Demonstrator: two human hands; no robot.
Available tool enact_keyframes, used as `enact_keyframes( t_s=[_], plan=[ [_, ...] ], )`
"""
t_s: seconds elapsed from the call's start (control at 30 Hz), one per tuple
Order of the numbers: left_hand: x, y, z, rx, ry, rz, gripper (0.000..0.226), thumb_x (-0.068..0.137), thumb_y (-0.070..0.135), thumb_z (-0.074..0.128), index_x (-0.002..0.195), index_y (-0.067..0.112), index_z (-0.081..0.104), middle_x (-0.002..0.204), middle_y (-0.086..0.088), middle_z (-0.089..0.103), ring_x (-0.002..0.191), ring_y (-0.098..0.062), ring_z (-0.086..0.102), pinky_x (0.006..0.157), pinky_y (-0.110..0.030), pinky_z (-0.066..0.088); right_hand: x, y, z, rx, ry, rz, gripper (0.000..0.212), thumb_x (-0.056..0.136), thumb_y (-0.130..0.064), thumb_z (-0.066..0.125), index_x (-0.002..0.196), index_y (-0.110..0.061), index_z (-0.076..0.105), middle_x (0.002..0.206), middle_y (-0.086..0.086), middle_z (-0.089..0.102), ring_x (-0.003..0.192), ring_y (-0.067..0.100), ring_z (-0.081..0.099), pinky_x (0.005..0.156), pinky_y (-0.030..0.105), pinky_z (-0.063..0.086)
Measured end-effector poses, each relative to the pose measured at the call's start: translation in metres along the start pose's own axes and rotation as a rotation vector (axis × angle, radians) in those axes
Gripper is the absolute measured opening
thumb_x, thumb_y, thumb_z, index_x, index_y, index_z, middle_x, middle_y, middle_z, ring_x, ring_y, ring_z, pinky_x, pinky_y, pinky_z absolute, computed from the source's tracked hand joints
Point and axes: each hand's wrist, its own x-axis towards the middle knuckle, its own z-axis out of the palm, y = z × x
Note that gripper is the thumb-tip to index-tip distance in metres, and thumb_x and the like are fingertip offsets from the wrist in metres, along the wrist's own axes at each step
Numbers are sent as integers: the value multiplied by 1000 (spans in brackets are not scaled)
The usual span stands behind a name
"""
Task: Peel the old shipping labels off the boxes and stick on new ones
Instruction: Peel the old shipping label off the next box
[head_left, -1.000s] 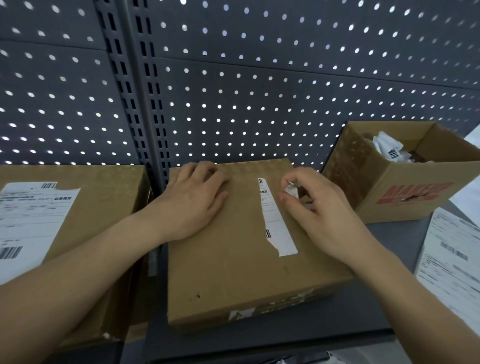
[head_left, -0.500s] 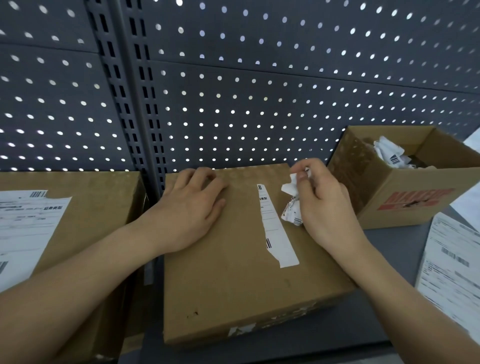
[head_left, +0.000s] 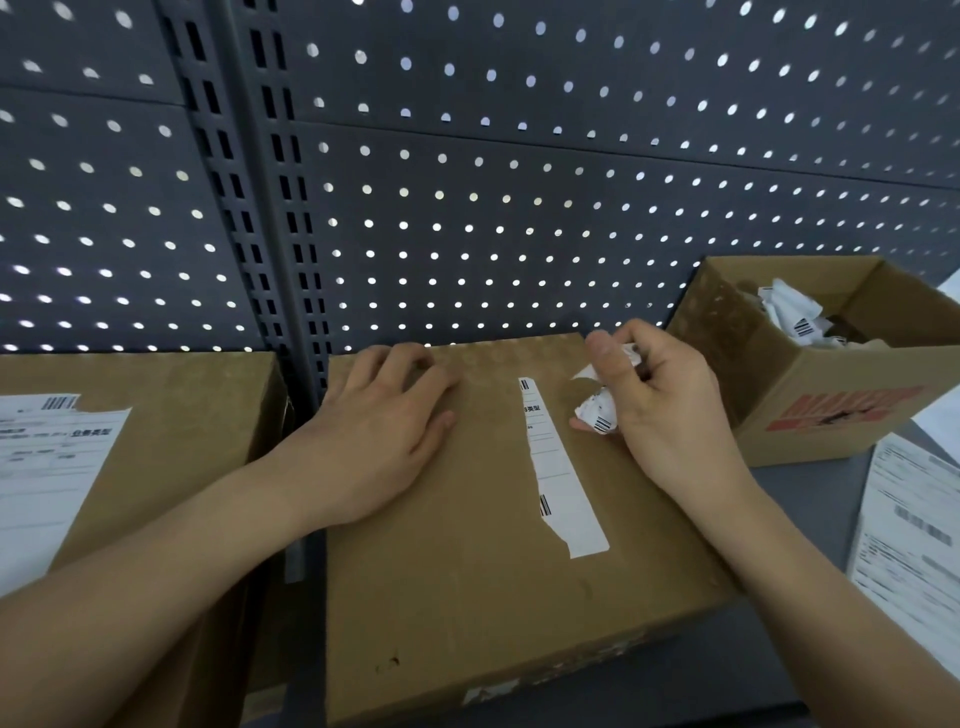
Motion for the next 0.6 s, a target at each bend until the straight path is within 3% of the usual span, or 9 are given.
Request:
enact_keyframes(
  t_s=[0.03, 0.1, 0.17, 0.23, 0.3, 0.4, 0.47, 0.53, 0.6],
  plan=[
    [0, 0, 0, 1, 2, 0, 66, 87, 61, 5, 141, 35, 32, 142, 8, 28, 135, -18, 21, 115, -44, 25, 1, -1, 0, 23, -11, 21, 54, 87, -61, 57, 72, -10, 53, 63, 12, 60, 54, 18, 62, 47, 21, 41],
    [0, -1, 0, 1, 8, 2, 65, 87, 61, 6, 141, 35, 32, 142, 9, 28, 135, -18, 21, 116, -44, 25, 3, -1, 0, 124, -36, 65, 41, 88, -37, 71, 78, -1, 54, 72, 21, 62, 60, 21, 70, 48, 18, 47],
    [-1, -1, 0, -3, 6, 4, 66, 87, 60, 5, 141, 35, 32, 141, 9, 27, 135, -18, 20, 116, -43, 23, 4, -1, 1, 178, -57, 83, 17, 91, -13, 69, 82, -5, 57, 77, 20, 61, 64, 25, 72, 53, 24, 55],
    [-1, -1, -1, -5, -3, 2, 67, 86, 61, 4, 141, 35, 31, 142, 10, 26, 136, -17, 19, 117, -43, 22, 6, 1, 1, 163, -78, 69, 10, 94, -6, 61, 87, -13, 61, 75, 11, 63, 63, 21, 71, 61, 34, 60],
    [0, -1, -1, -2, -12, -1, 67, 85, 62, 3, 142, 37, 29, 143, 10, 24, 137, -16, 17, 118, -42, 21, 9, 4, 1, 74, -75, 47, 18, 96, -6, 56, 91, -22, 64, 69, 6, 66, 61, 17, 67, 65, 36, 59],
    [0, -1, -1, -12, -6, -1, 67, 85, 62, 3, 141, 36, 30, 143, 10, 24, 136, -16, 15, 118, -40, 19, 12, 10, 2, 0, -41, -10, 26, 97, -9, 55, 93, -33, 64, 72, 5, 66, 66, 25, 62, 65, 44, 53],
    [-1, 0, -2, -23, 2, 3, 68, 85, 62, 4, 141, 35, 32, 142, 10, 25, 135, -15, 15, 117, -39, 19, 15, 16, 1, -35, -61, -22, 37, 99, -12, 53, 115, -44, 60, 82, 9, 69, 71, 29, 61, 69, 45, 52],
    [-2, 0, -2, -20, -4, 1, 68, 84, 62, 3, 141, 36, 31, 142, 11, 23, 134, -13, 13, 117, -37, 17, 18, 23, 2, -87, -110, 0, 54, 100, -14, 51, 142, -48, 42, 90, 6, 71, 76, 21, 63, 72, 35, 54],
    [-2, 0, -2, -29, -6, -2, 68, 84, 62, 3, 141, 37, 30, 143, 12, 23, 134, -12, 12, 117, -36, 17, 20, 26, 4, -89, -109, 26, 49, 100, -9, 49, 138, -40, 53, 99, -6, 71, 86, 7, 63, 80, 28, 53]
  ],
)
